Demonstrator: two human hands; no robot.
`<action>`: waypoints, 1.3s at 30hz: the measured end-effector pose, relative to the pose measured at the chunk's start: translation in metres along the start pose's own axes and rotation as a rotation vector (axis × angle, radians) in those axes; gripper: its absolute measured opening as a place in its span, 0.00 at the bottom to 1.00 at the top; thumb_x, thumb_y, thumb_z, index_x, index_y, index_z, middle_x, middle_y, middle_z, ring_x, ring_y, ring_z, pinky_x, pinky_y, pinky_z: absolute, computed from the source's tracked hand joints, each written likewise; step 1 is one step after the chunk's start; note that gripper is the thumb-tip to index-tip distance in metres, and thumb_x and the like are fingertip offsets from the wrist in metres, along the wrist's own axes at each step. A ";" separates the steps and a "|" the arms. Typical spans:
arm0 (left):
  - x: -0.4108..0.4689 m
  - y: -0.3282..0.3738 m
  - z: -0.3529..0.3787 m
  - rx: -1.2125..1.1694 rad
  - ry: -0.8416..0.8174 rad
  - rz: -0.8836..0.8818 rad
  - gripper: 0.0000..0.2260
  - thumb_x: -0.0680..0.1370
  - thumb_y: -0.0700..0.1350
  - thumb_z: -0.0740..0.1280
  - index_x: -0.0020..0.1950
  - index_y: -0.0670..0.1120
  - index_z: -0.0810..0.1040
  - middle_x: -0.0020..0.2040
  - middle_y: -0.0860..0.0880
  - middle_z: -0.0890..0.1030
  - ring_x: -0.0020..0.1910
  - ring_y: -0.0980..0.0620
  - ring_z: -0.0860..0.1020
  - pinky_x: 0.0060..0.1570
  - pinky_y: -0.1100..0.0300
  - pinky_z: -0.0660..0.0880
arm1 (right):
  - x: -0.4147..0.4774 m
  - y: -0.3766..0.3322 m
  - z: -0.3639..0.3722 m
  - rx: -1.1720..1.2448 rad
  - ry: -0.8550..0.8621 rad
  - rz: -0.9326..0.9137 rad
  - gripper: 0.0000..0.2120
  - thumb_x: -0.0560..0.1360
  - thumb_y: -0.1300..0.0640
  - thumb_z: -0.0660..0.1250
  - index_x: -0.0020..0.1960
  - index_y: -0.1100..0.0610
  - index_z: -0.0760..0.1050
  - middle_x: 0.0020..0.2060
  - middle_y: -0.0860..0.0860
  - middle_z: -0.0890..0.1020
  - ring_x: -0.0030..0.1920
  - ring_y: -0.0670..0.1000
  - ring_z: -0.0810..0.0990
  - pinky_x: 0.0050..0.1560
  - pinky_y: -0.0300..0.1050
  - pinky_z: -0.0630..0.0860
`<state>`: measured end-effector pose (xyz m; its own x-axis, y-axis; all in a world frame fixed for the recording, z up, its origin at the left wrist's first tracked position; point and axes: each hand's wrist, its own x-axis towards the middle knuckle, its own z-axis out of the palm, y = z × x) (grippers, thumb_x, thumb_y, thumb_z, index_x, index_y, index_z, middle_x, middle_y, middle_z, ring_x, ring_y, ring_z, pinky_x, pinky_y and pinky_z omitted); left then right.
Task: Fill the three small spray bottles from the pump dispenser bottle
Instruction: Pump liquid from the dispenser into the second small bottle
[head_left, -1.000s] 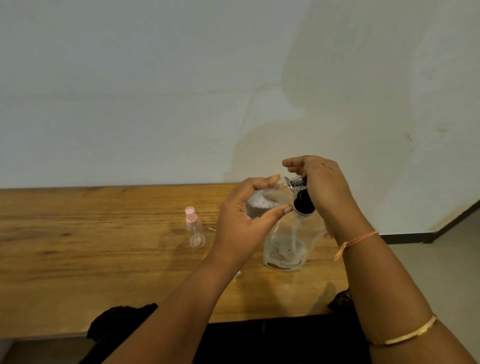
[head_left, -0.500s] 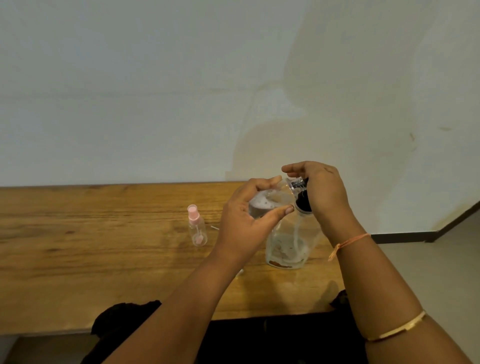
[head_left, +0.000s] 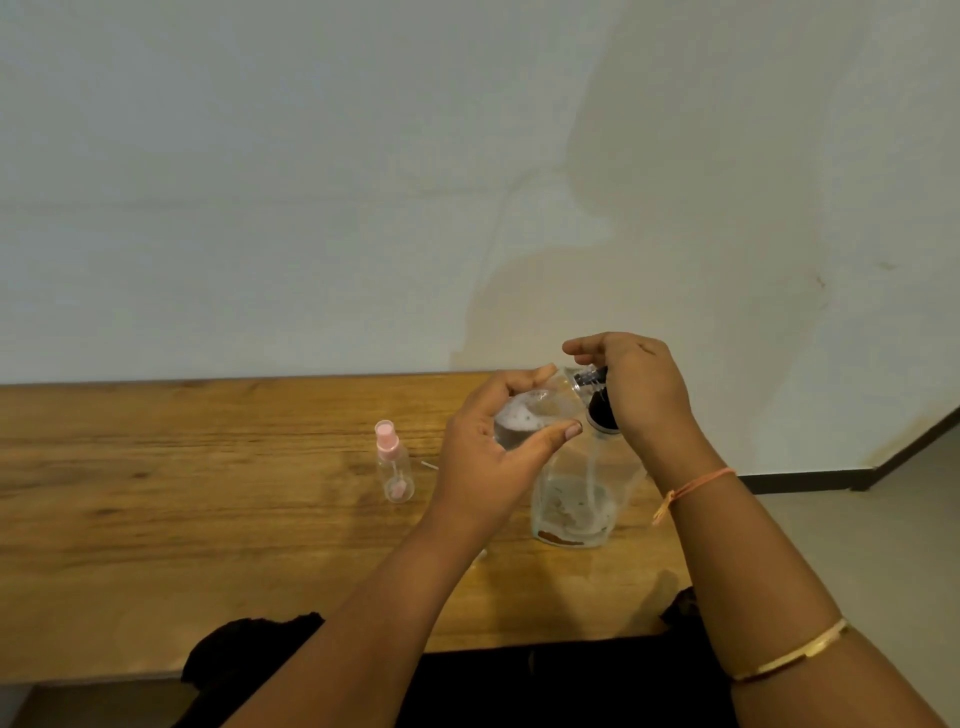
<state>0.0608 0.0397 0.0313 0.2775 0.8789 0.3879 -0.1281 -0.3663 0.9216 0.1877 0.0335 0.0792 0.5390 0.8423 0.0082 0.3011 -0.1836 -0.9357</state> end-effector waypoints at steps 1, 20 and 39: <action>0.000 0.000 0.000 -0.004 -0.004 0.005 0.18 0.66 0.37 0.76 0.48 0.56 0.76 0.49 0.64 0.80 0.54 0.67 0.77 0.51 0.72 0.73 | -0.001 0.000 -0.001 0.007 0.003 0.001 0.18 0.77 0.62 0.51 0.48 0.55 0.80 0.52 0.53 0.79 0.54 0.50 0.74 0.49 0.44 0.69; 0.002 0.005 -0.001 -0.028 -0.025 0.011 0.19 0.65 0.34 0.76 0.46 0.55 0.76 0.48 0.62 0.81 0.53 0.68 0.77 0.48 0.74 0.72 | 0.001 -0.001 -0.001 -0.017 -0.019 -0.012 0.17 0.78 0.62 0.52 0.46 0.52 0.79 0.50 0.49 0.77 0.53 0.47 0.73 0.49 0.40 0.67; 0.001 0.009 -0.002 0.009 -0.029 0.021 0.18 0.66 0.39 0.76 0.48 0.57 0.76 0.48 0.69 0.80 0.53 0.67 0.77 0.50 0.73 0.73 | -0.008 -0.008 -0.004 0.031 0.013 0.001 0.18 0.78 0.61 0.52 0.51 0.54 0.81 0.51 0.49 0.78 0.53 0.47 0.73 0.51 0.42 0.68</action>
<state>0.0583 0.0373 0.0402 0.3026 0.8617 0.4074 -0.1253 -0.3878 0.9132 0.1841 0.0267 0.0883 0.5494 0.8355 0.0119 0.2765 -0.1684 -0.9461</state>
